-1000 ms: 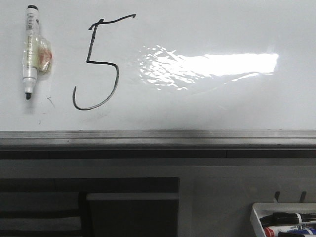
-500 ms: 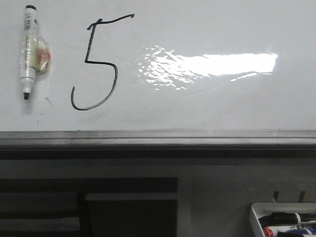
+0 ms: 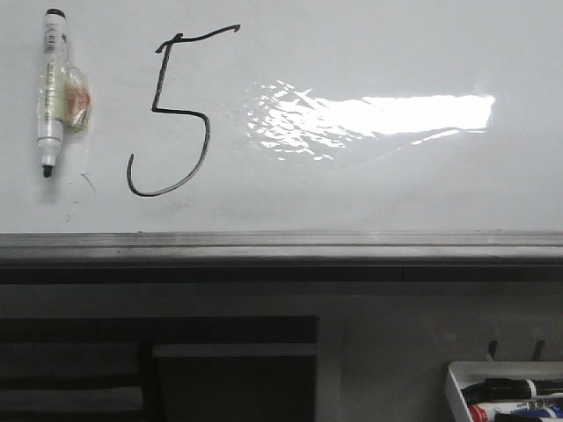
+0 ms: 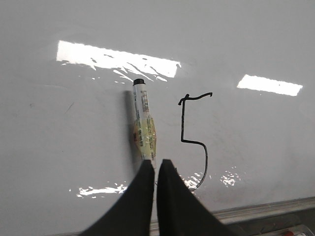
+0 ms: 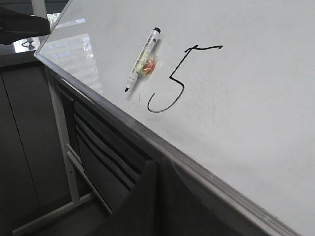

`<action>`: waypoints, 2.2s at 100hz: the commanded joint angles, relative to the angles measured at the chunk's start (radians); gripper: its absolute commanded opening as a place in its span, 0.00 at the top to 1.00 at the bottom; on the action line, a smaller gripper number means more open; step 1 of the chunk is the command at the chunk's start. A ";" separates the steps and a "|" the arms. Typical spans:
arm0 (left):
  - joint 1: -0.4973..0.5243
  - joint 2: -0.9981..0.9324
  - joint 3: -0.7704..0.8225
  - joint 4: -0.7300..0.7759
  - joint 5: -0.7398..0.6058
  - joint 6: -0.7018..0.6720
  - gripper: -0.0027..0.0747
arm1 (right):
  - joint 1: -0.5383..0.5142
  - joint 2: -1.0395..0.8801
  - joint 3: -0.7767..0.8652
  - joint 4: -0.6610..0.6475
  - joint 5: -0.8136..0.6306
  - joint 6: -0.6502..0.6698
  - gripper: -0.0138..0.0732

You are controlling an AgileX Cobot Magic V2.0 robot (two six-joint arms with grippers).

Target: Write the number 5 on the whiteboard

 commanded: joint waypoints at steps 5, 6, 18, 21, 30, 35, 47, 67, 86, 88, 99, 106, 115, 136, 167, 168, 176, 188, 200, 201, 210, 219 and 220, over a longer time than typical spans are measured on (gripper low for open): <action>0.002 0.009 -0.027 0.006 -0.080 0.001 0.99 | -0.002 0.008 -0.024 -0.005 -0.072 -0.009 0.91; 0.002 0.009 -0.027 0.006 -0.080 0.001 0.99 | -0.002 0.008 -0.024 -0.005 -0.072 -0.009 0.91; 0.005 0.009 -0.027 0.004 -0.078 0.001 0.99 | -0.002 0.008 -0.024 -0.005 -0.072 -0.009 0.91; 0.007 0.009 -0.027 0.000 -0.076 0.001 0.99 | -0.002 0.008 -0.024 -0.005 -0.072 -0.009 0.91; 0.007 0.009 -0.027 -0.004 -0.062 0.015 0.99 | -0.002 0.008 -0.024 -0.005 -0.072 -0.009 0.91; 0.009 0.009 -0.027 -0.025 -0.058 0.097 0.99 | -0.002 0.008 -0.024 -0.005 -0.072 -0.009 0.91; 0.070 -0.008 -0.027 -0.207 -0.054 0.438 0.99 | -0.002 0.008 -0.024 -0.005 -0.072 -0.009 0.91; 0.265 -0.060 0.016 -0.334 -0.054 0.655 0.99 | -0.002 0.008 -0.024 -0.005 -0.072 -0.009 0.91; 0.417 -0.126 0.126 -0.338 -0.057 0.655 0.99 | -0.002 0.008 -0.024 -0.005 -0.072 -0.009 0.91; 0.431 -0.134 0.140 -0.338 -0.057 0.655 0.99 | -0.002 0.008 -0.024 -0.005 -0.072 -0.009 0.91; 0.465 -0.171 0.213 -0.331 -0.057 0.655 0.99 | -0.002 0.008 -0.024 -0.005 -0.072 -0.009 0.91; 0.469 -0.199 0.265 -0.327 -0.059 0.655 0.99 | -0.002 0.008 -0.024 -0.005 -0.072 -0.009 0.91; 0.469 -0.200 0.269 -0.330 0.046 0.655 0.99 | -0.002 0.008 -0.024 -0.005 -0.072 -0.009 0.91; 0.470 -0.200 0.274 -0.332 0.038 0.653 0.99 | -0.002 0.008 -0.024 -0.005 -0.072 -0.009 0.91; 0.470 -0.200 0.274 -0.332 0.038 0.653 0.99 | -0.002 0.008 -0.024 -0.005 -0.072 -0.009 0.91; 0.470 -0.200 0.274 -0.332 0.038 0.653 0.99 | -0.002 0.008 -0.024 -0.005 -0.072 -0.009 0.91; 0.470 -0.200 0.274 -0.332 0.038 0.653 0.99 | -0.002 0.008 -0.024 -0.005 -0.072 -0.009 0.91; 0.470 -0.200 0.274 -0.332 0.038 0.653 0.99 | -0.002 0.008 -0.024 -0.005 -0.072 -0.009 0.91; 0.470 -0.200 0.274 -0.332 0.038 0.653 0.99 | -0.002 0.008 -0.024 -0.005 -0.072 -0.009 0.91; 0.470 -0.200 0.274 -0.332 0.038 0.653 0.99 | -0.002 0.008 -0.024 -0.005 -0.072 -0.009 0.91; 0.470 -0.200 0.274 -0.332 0.038 0.653 0.99 | -0.002 0.008 -0.024 -0.005 -0.072 -0.009 0.91; 0.470 -0.200 0.274 -0.332 0.038 0.653 0.99 | -0.002 0.008 -0.024 -0.005 -0.072 -0.009 0.91; 0.470 -0.200 0.274 -0.332 0.038 0.653 0.99 | -0.002 0.008 -0.024 -0.005 -0.072 -0.009 0.91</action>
